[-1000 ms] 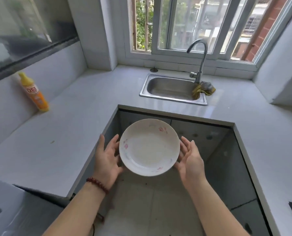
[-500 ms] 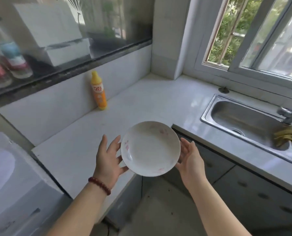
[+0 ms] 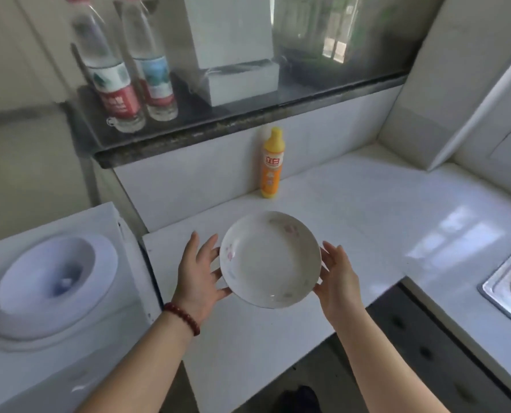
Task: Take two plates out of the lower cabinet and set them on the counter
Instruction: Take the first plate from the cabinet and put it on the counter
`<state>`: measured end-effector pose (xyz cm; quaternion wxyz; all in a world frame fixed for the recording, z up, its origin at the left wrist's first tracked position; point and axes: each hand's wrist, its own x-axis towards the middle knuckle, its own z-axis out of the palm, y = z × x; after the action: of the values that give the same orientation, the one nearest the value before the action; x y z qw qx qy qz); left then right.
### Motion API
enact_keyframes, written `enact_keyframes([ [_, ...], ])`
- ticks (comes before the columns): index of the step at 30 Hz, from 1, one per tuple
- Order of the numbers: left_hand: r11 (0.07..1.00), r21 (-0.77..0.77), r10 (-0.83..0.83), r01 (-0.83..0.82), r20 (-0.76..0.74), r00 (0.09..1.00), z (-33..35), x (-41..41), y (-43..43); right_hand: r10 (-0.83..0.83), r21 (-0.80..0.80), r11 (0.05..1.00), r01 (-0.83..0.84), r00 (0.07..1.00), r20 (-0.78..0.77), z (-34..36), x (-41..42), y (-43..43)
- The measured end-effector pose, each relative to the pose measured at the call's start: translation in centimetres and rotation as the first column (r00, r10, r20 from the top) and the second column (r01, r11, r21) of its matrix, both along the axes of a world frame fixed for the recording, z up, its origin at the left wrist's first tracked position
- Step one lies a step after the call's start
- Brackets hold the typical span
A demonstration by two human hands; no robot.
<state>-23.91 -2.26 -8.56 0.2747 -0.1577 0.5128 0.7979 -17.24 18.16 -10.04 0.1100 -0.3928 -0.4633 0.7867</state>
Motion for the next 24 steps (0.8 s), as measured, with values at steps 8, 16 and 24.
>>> enact_keyframes([
  [8,0.972,-0.037,0.234,-0.233,0.038,0.971,-1.1,-3.2,-1.2,0.243,-0.041,0.969,-0.242,0.97,0.015,-1.2,-8.5,-0.3],
  [16,0.901,-0.065,0.433,-0.428,0.11,0.895,-2.3,-6.1,0.1,0.461,-0.043,0.887,-0.459,0.886,0.05,-3.2,-15.4,0.2],
  [24,0.83,-0.131,0.558,-0.542,0.185,0.809,-4.5,-9.1,0.7,0.565,-0.039,0.824,-0.565,0.815,0.128,-5.9,-20.5,0.1],
])
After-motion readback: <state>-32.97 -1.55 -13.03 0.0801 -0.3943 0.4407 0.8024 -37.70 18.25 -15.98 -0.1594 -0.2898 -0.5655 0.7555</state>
